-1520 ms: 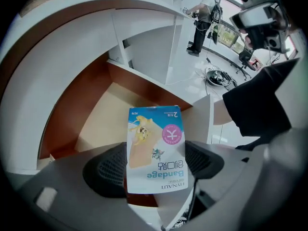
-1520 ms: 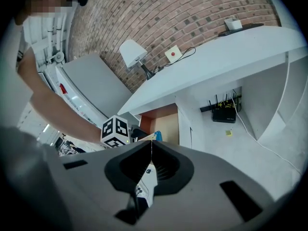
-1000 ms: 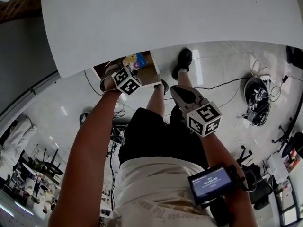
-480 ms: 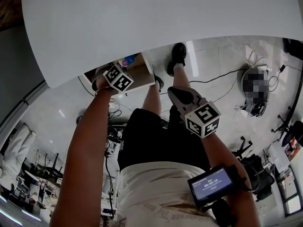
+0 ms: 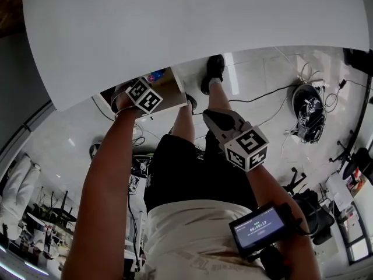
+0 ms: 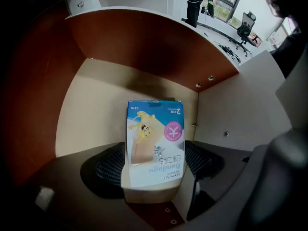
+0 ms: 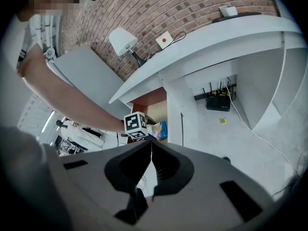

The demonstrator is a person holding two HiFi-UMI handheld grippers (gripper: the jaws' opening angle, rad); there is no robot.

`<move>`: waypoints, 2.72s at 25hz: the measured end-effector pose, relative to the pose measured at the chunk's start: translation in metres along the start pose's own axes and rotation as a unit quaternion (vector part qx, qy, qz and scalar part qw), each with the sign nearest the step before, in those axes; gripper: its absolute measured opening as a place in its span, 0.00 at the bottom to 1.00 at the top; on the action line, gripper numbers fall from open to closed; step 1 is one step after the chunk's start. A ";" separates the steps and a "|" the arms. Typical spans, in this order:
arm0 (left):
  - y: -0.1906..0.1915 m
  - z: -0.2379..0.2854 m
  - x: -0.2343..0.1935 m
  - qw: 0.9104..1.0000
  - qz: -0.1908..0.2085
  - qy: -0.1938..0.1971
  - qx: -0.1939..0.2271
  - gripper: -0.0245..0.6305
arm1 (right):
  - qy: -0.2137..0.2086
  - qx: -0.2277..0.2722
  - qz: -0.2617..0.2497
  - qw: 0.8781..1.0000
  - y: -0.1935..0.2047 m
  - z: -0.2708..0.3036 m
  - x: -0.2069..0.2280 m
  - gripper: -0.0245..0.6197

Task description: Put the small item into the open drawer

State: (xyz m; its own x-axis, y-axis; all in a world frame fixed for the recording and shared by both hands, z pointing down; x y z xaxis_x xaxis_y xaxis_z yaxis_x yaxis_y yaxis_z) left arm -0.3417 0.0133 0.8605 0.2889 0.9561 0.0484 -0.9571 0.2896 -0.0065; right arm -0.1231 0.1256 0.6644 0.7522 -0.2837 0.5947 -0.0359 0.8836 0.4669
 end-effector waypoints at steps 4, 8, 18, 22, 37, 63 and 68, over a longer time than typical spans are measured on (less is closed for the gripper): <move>0.004 -0.005 -0.005 1.000 0.004 -0.001 -0.001 0.62 | -0.002 -0.002 -0.006 1.000 -0.005 0.001 0.000 0.05; 0.006 -0.011 -0.007 1.000 -0.003 -0.010 0.010 0.62 | -0.009 -0.007 -0.012 1.000 -0.005 0.007 -0.004 0.05; 0.012 -0.046 0.007 0.998 -0.030 -0.018 0.050 0.62 | -0.022 -0.017 -0.040 0.999 -0.010 0.006 -0.017 0.05; 0.014 -0.059 0.010 0.997 -0.038 -0.029 0.059 0.61 | -0.020 -0.020 -0.050 0.998 -0.012 0.001 -0.016 0.05; 0.005 -0.140 0.015 0.981 -0.098 -0.043 0.159 0.38 | 0.027 0.037 -0.063 0.997 -0.057 -0.026 0.002 0.05; 0.040 -0.306 0.009 0.875 -0.347 -0.080 0.327 0.06 | -0.044 0.087 -0.177 0.979 -0.167 -0.042 -0.090 0.05; 0.039 -0.339 0.010 0.850 -0.363 -0.080 0.374 0.05 | -0.055 0.093 -0.198 0.974 -0.176 -0.051 -0.103 0.05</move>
State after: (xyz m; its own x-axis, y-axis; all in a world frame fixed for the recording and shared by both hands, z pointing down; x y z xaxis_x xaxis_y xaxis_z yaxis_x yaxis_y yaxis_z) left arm -0.3696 0.0494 0.5226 0.8596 0.5018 -0.0966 -0.2900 0.6347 0.7163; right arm -0.1610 0.0184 0.4877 0.6559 -0.6365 0.4058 0.1169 0.6168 0.7784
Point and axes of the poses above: the fingertips, and each gripper's own axes: z forward along the fingers, x to its right, y out of its underside, the point moved 6 cm from there along -z, backward along the fingers
